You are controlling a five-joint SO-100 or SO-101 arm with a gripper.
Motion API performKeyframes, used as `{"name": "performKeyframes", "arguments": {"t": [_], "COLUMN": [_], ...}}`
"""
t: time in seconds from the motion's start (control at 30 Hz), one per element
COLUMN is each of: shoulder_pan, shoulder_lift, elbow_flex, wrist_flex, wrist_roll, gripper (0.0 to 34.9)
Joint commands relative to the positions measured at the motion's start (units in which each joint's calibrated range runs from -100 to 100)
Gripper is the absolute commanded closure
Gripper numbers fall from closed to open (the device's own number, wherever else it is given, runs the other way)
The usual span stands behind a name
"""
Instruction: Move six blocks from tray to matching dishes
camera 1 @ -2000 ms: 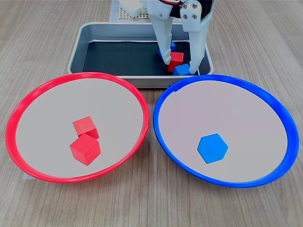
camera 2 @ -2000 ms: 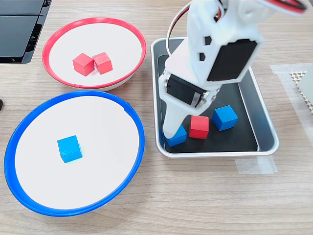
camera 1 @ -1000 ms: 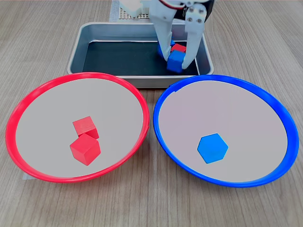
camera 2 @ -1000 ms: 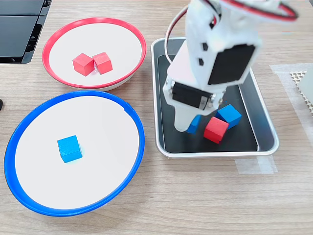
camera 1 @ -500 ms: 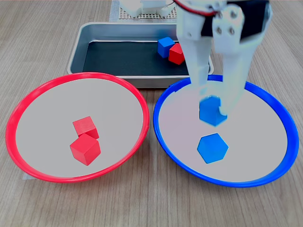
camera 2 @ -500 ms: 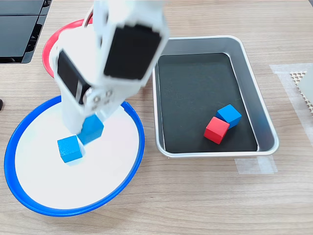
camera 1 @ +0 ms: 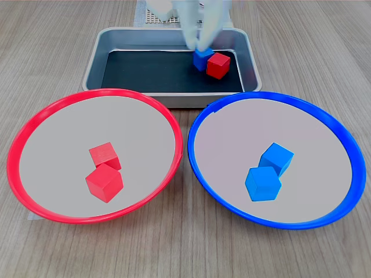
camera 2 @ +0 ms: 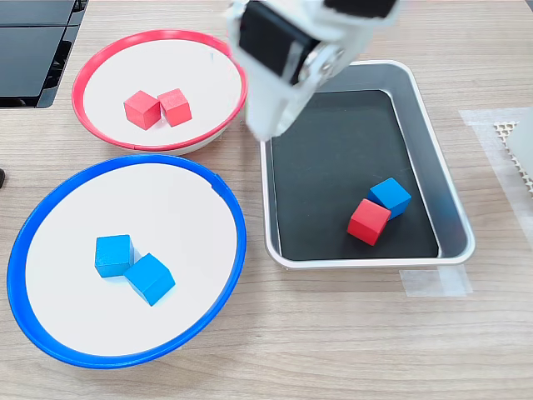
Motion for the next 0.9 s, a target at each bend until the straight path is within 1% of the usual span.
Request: {"name": "performKeyframes", "arguments": {"t": [0.0,0.1,0.17,0.2,0.3,0.43,0.5,0.6,0.67,0.73,0.87], "shoulder_pan": [3.95,4.13,3.95,3.66,2.44,-1.80,-5.00,-8.10,-9.23,-9.42,-9.80], "shoulder_lift": [-14.12,-20.09,-23.07,-24.35,-26.66,-27.00,-27.08,-27.17,-27.00,-26.83,-26.57], "elbow_flex": [17.67,28.60,33.79,35.70,39.80,40.61,40.43,40.89,41.71,43.62,45.44], "wrist_flex": [-2.17,-6.96,-9.44,-10.43,-13.73,-15.30,-14.97,-14.06,-13.40,-13.23,-15.46], "wrist_roll": [5.23,7.23,9.18,10.50,14.07,16.65,17.73,20.27,23.54,28.91,31.89], "gripper": [34.3,29.5,24.3,21.1,16.5,16.1,17.0,18.3,19.0,20.4,21.3]}}
